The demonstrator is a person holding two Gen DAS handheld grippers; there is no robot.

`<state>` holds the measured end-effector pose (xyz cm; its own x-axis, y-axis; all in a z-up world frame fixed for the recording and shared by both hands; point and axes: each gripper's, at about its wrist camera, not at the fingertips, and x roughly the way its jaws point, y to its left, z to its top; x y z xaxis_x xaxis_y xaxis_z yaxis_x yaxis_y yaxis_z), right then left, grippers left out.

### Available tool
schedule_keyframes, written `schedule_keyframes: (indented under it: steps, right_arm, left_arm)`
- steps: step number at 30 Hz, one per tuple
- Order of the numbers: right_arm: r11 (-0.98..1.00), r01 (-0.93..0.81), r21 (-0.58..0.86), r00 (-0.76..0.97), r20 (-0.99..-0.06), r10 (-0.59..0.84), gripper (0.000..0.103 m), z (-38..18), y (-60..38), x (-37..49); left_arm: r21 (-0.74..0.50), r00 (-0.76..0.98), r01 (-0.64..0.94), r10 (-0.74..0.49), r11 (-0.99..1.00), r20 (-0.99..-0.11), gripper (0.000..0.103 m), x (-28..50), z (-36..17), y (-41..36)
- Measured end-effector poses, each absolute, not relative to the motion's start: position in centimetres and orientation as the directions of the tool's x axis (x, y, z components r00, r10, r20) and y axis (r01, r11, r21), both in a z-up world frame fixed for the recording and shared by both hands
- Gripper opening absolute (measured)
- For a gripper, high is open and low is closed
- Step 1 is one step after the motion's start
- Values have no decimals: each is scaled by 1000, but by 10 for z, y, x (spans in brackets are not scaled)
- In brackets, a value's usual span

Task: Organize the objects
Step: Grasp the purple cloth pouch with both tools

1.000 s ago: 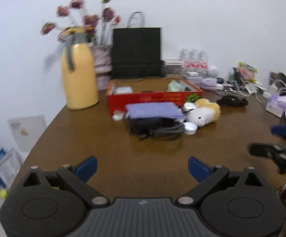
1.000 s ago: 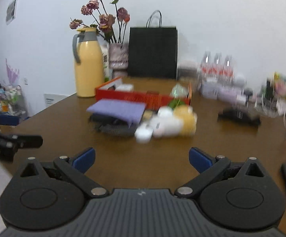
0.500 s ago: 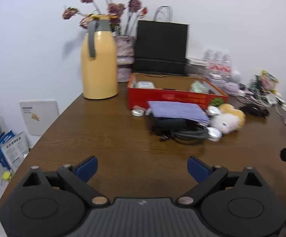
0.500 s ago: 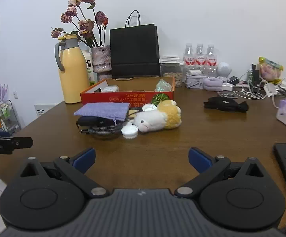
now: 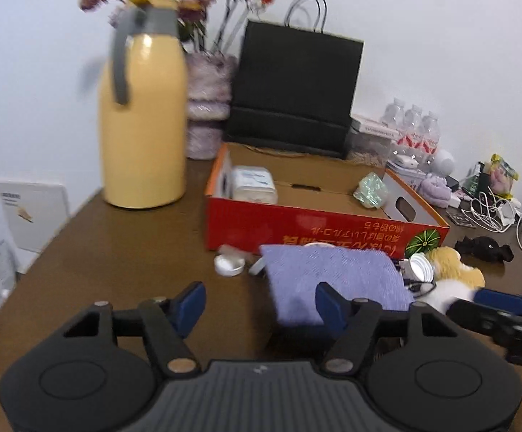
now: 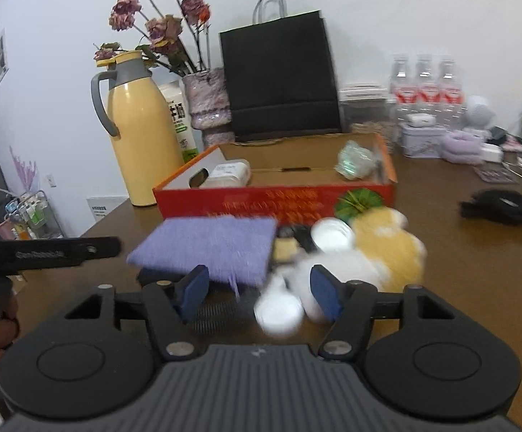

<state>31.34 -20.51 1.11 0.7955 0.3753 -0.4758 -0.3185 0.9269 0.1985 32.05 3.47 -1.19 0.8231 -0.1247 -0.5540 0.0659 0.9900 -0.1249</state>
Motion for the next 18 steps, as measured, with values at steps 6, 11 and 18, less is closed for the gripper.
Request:
schedule_keyframes:
  steps: [6, 11, 18]
  right_arm:
    - [919, -303, 252, 741, -544, 394, 42, -13, -188, 375]
    - [906, -269, 326, 750, -520, 409, 23, -19, -192, 384]
    - [896, -272, 350, 776, -471, 420, 8, -1, -197, 343]
  left_arm:
    - [-173, 774, 89, -177, 981, -608, 50, 364, -32, 30]
    - [-192, 778, 88, -187, 978, -600, 9, 366, -36, 30]
    - [-216, 813, 102, -207, 971, -545, 5, 327, -12, 34]
